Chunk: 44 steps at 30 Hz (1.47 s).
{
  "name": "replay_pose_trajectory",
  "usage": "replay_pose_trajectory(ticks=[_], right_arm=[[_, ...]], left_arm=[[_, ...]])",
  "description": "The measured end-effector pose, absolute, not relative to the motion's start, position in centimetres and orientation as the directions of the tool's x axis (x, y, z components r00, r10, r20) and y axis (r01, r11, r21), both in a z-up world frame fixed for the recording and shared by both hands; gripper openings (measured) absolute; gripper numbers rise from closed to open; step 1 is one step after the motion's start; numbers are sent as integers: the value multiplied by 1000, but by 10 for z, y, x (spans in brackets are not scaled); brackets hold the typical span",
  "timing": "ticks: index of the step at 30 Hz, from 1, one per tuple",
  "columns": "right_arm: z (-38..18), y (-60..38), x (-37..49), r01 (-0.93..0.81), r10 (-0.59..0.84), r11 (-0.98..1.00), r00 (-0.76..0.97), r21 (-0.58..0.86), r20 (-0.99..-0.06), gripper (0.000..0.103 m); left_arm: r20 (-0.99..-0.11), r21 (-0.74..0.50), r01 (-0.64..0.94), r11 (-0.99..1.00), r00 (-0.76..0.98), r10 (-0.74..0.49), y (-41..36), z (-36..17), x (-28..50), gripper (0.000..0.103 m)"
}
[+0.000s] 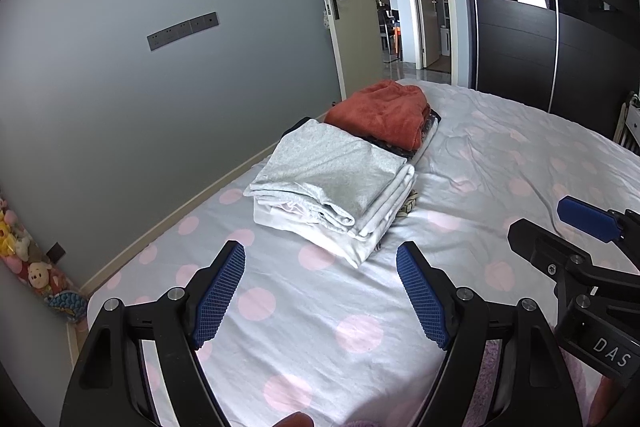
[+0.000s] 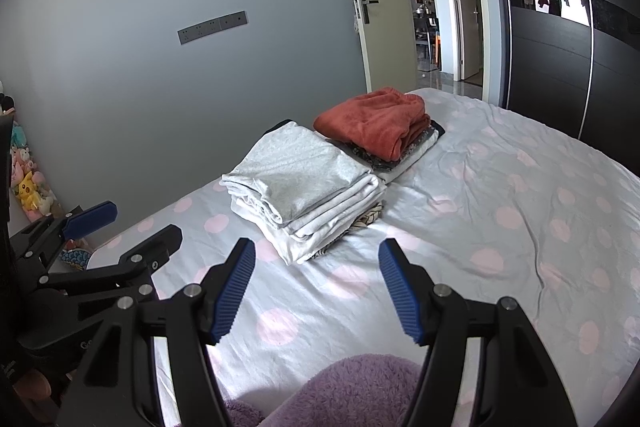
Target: Fold clothes
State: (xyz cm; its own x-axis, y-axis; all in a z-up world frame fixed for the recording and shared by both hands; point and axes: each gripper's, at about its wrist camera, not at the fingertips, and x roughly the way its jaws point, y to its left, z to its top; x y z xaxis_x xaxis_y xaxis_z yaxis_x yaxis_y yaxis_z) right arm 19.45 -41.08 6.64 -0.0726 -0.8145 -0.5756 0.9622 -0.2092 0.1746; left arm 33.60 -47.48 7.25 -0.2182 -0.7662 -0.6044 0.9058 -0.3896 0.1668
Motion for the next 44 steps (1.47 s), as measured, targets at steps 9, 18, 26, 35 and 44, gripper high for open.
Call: replay_pose_trajectory(ticks=[9, 18, 26, 35, 44], right_arm=[[65, -409, 194, 962, -814, -209, -72, 174, -576, 63], [64, -407, 193, 961, -814, -212, -73, 177, -576, 63], [63, -405, 192, 961, -813, -212, -72, 178, -578, 63], [63, -402, 191, 961, -813, -214, -75, 177, -578, 63], [64, -401, 194, 962, -811, -211, -74, 173, -580, 63]], left_arm=[[-603, 170, 902, -397, -223, -766, -473, 73, 335, 80], [-605, 172, 899, -403, -226, -763, -468, 72, 332, 80], [-608, 170, 901, -399, -223, -762, -465, 72, 332, 80], [-607, 168, 901, -399, -224, -762, -465, 72, 334, 80], [-596, 173, 897, -407, -234, -768, -461, 74, 334, 80]])
